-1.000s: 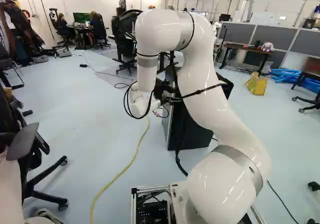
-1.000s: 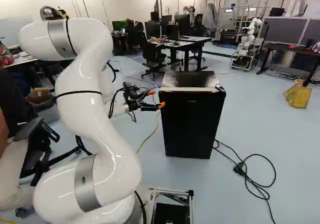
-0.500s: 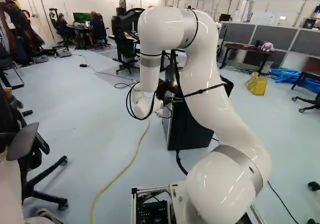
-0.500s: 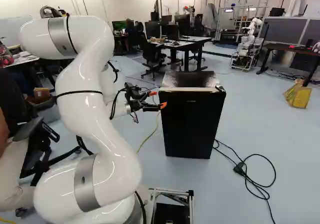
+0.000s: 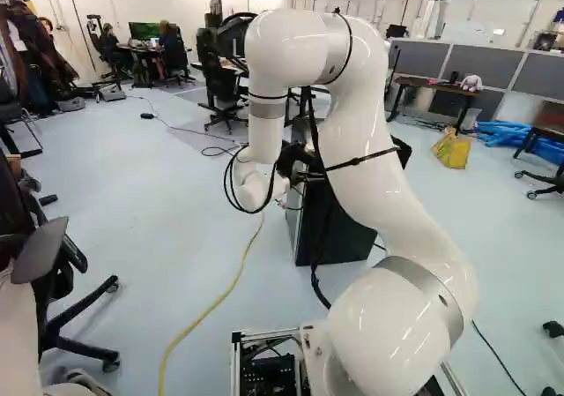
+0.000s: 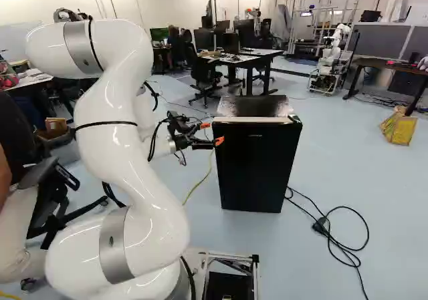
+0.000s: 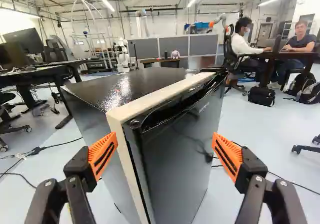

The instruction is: Grab a drink from the fridge

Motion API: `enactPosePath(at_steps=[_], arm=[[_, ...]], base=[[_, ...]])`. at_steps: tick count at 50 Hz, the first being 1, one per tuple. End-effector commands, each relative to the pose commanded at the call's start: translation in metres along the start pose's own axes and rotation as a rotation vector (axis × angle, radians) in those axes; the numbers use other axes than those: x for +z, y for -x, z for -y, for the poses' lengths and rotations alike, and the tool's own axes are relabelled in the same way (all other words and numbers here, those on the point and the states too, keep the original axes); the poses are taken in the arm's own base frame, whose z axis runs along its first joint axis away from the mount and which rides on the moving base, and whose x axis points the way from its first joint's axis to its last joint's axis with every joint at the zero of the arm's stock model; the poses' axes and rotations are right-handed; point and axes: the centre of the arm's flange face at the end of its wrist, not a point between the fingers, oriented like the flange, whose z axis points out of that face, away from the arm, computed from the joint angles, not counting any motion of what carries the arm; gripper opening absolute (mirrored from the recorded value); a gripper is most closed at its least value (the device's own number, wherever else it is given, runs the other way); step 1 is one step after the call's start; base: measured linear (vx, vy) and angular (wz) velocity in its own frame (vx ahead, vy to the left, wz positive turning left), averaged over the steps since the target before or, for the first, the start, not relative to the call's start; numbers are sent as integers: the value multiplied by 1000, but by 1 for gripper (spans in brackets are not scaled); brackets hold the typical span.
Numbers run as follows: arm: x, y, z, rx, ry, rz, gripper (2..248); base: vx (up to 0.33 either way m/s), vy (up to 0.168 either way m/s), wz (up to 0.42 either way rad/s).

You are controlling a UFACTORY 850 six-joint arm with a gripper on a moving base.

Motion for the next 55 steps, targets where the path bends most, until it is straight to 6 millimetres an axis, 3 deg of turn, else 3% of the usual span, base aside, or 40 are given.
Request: enactPosePath(at_steps=[55], arm=[[15, -1, 2, 14, 30, -5, 247]], base=[[0, 0, 0]])
